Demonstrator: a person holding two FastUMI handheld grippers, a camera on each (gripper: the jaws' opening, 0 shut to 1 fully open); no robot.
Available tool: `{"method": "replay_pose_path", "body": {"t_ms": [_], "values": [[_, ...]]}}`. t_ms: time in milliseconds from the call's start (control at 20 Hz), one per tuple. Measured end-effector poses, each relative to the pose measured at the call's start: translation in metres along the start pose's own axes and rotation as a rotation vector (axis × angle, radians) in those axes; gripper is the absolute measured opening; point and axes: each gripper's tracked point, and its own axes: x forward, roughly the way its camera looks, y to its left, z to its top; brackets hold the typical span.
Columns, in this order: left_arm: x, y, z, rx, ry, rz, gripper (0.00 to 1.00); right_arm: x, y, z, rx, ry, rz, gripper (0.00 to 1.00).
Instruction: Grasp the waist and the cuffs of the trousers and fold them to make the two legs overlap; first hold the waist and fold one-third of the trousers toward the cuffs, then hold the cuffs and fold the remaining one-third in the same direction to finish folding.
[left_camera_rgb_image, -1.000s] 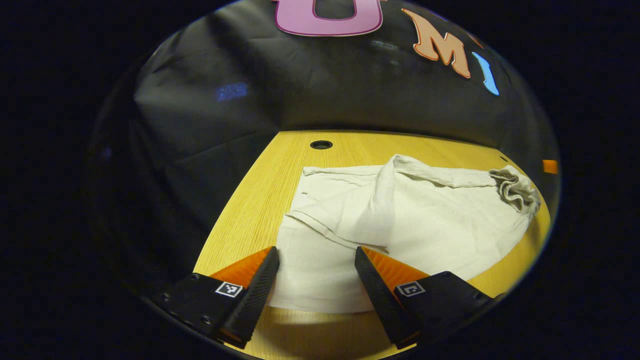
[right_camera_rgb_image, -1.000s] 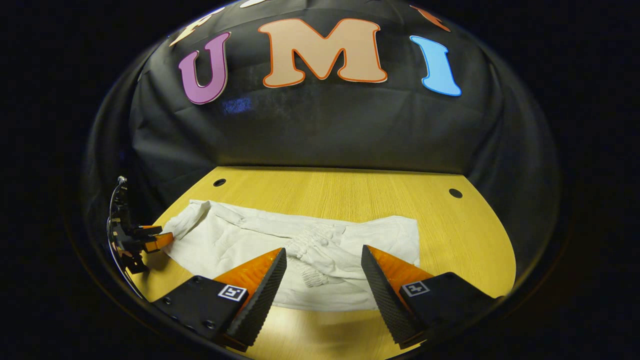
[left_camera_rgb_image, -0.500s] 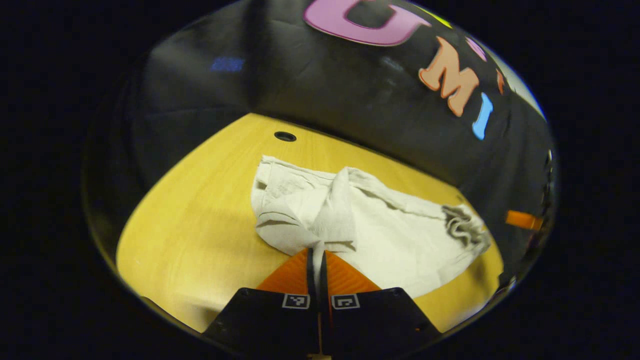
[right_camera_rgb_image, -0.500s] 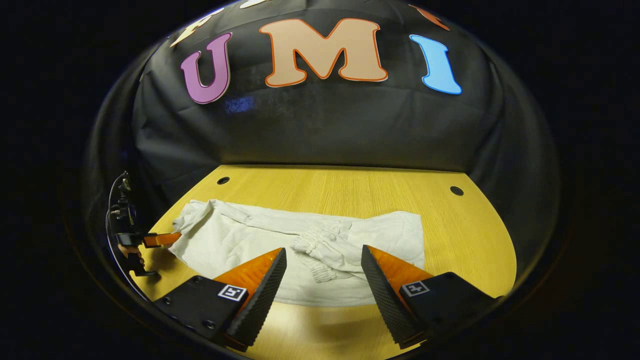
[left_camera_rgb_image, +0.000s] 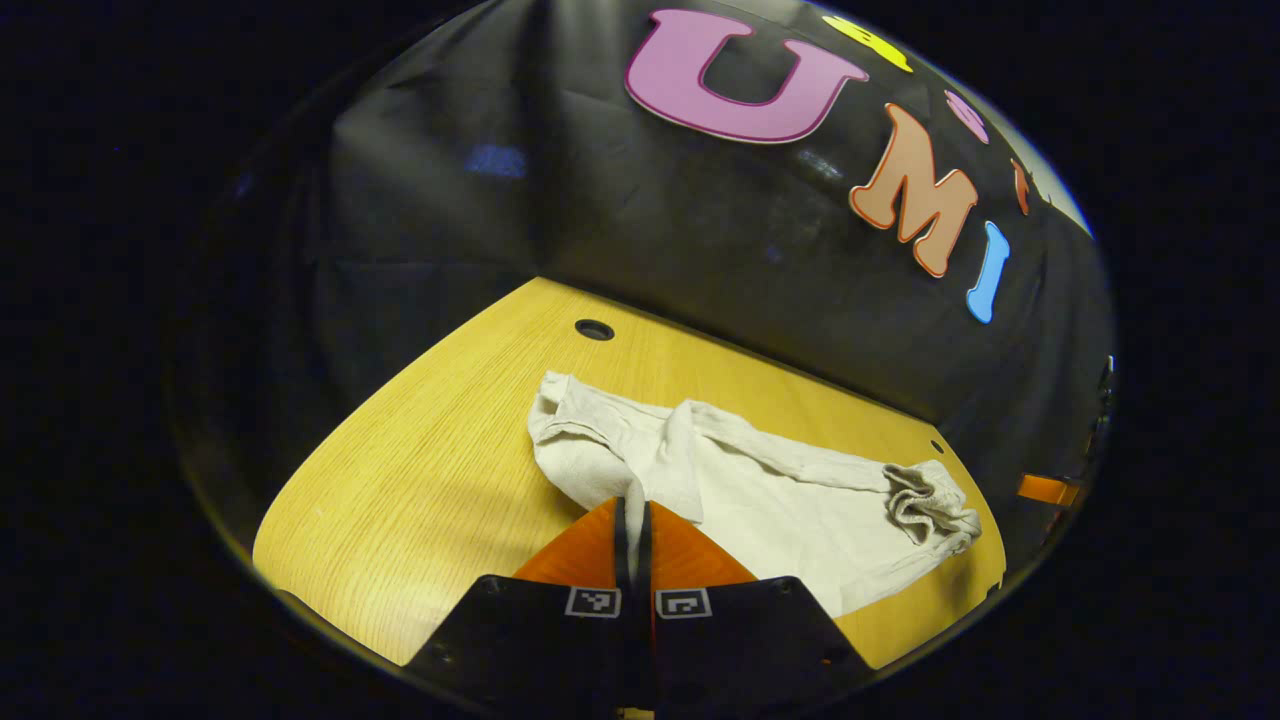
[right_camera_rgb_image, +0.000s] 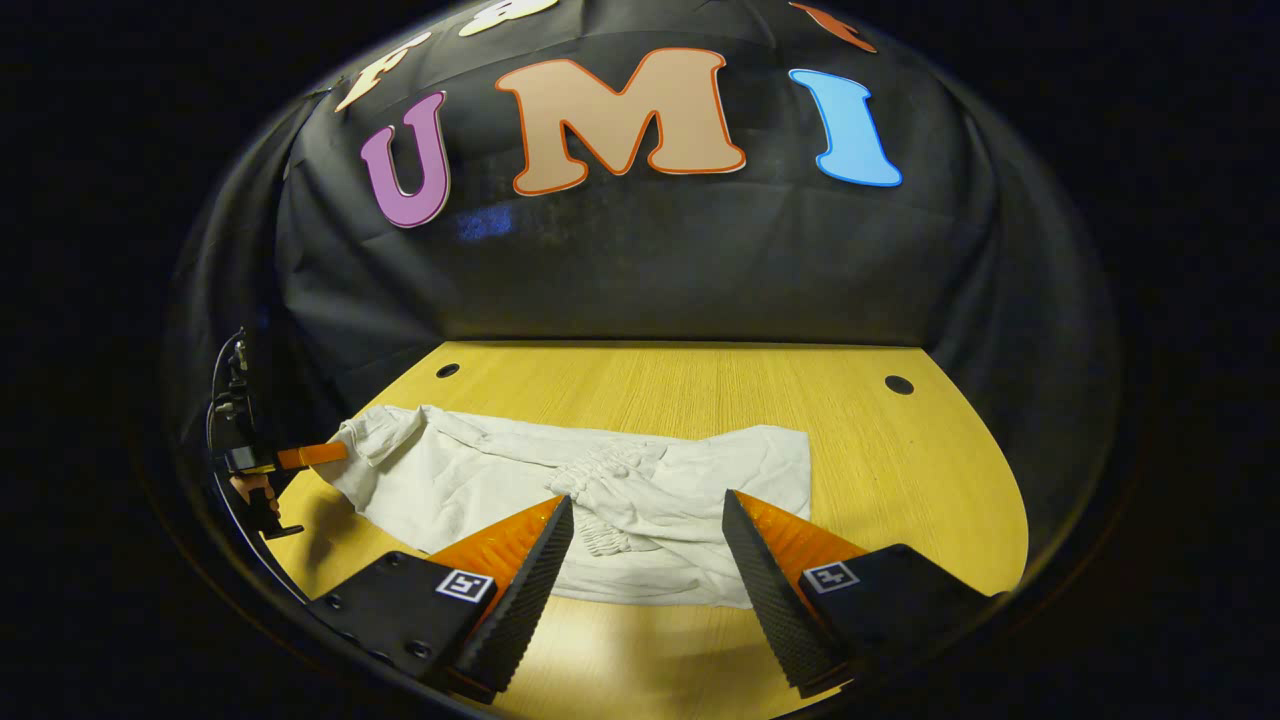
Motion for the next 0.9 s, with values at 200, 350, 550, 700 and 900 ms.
{"method": "replay_pose_path", "body": {"t_ms": [200, 350, 550, 700, 900], "values": [[-0.005, -0.046, 0.028, 0.032, -0.05, -0.047, 0.0, -0.015, -0.016, 0.009, 0.011, -0.034, 0.006, 0.96], [-0.004, -0.077, 0.043, 0.064, -0.063, -0.076, 0.0, -0.026, -0.034, 0.009, 0.023, -0.051, 0.0, 0.96], [-0.013, -0.13, 0.058, 0.108, -0.095, -0.124, 0.0, -0.039, -0.059, 0.007, 0.059, -0.069, -0.017, 0.96], [-0.009, -0.169, 0.067, 0.146, -0.106, -0.167, 0.0, -0.05, -0.08, 0.003, 0.085, -0.076, -0.033, 0.96], [-0.003, -0.224, 0.075, 0.178, -0.124, -0.23, 0.0, -0.066, -0.107, -0.002, 0.111, -0.089, -0.054, 0.96]]}}
